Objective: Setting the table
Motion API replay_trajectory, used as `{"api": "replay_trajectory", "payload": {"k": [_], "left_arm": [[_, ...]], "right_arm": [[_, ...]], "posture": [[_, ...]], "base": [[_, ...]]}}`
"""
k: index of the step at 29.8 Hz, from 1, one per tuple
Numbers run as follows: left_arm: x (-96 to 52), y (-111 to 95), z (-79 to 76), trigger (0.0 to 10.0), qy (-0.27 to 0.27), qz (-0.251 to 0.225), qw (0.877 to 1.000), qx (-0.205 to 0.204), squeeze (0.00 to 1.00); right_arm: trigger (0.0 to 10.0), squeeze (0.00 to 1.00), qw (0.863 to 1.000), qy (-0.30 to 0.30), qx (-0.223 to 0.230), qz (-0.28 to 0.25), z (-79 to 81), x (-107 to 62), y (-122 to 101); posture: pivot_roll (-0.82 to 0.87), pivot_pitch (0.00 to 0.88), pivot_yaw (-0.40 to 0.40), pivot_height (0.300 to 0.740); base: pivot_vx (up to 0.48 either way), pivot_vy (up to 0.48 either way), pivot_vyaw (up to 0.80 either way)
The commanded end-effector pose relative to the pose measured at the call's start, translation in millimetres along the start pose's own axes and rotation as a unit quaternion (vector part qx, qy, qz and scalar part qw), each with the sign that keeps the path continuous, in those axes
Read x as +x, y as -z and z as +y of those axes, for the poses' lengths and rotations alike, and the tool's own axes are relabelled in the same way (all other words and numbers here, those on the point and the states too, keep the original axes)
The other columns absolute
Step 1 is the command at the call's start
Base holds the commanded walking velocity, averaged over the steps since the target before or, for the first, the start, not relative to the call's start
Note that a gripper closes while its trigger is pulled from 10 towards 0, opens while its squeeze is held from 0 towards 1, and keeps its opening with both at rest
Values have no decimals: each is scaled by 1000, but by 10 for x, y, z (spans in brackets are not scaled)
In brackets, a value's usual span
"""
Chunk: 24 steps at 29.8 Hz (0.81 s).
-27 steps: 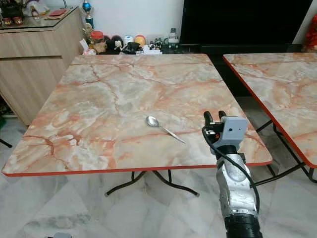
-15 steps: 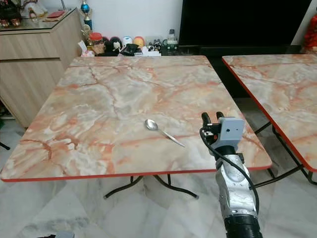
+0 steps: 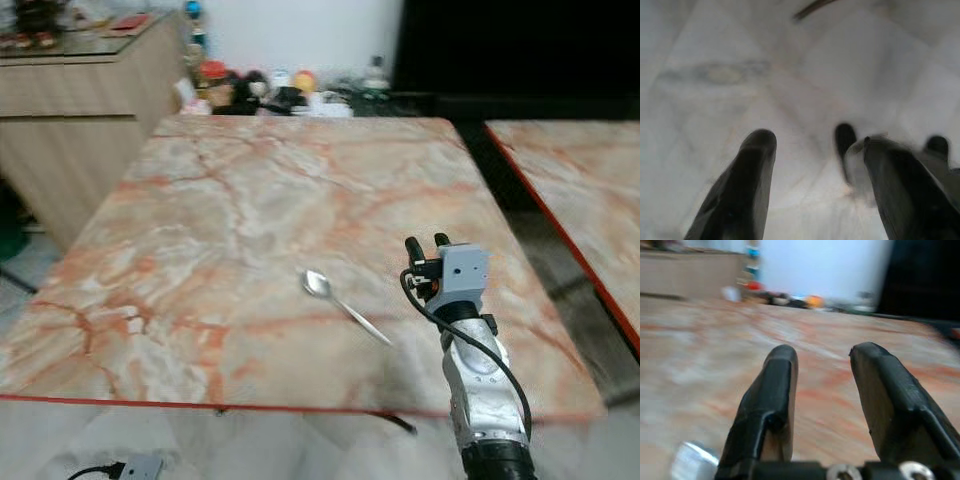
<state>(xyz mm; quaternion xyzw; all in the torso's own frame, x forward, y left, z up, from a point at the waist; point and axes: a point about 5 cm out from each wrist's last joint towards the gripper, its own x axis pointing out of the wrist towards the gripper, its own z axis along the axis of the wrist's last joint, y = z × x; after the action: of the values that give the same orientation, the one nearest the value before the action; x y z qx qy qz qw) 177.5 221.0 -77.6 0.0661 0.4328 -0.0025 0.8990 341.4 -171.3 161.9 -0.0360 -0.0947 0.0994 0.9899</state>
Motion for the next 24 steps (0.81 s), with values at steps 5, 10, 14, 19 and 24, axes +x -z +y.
{"api": "replay_trajectory", "payload": {"k": [5,10,14,19,24], "left_arm": [[-2,30,-31,10000,4,6,1000,0,0],[-3,32,-31,10000,5,7,1000,-1,0],[-4,34,-32,10000,6,7,1000,-1,0],[-5,34,-29,10000,9,7,1000,0,0],[-7,41,-28,10000,11,9,1000,2,0]], "right_arm": [[10000,0,999,-37,3,32,28,-64,96],[10000,0,994,-79,1,70,105,-89,188],[10000,0,983,-144,-1,110,180,-152,261],[10000,0,972,-153,-20,176,30,-238,268],[10000,0,961,-172,-36,213,-86,-349,236]], "posture": [[21,95,11,740],[23,97,11,740],[20,100,12,740],[15,108,13,740],[11,112,16,740]], "base": [[0,0,0],[0,0,0],[0,0,0],[0,0,0],[0,0,0]]}}
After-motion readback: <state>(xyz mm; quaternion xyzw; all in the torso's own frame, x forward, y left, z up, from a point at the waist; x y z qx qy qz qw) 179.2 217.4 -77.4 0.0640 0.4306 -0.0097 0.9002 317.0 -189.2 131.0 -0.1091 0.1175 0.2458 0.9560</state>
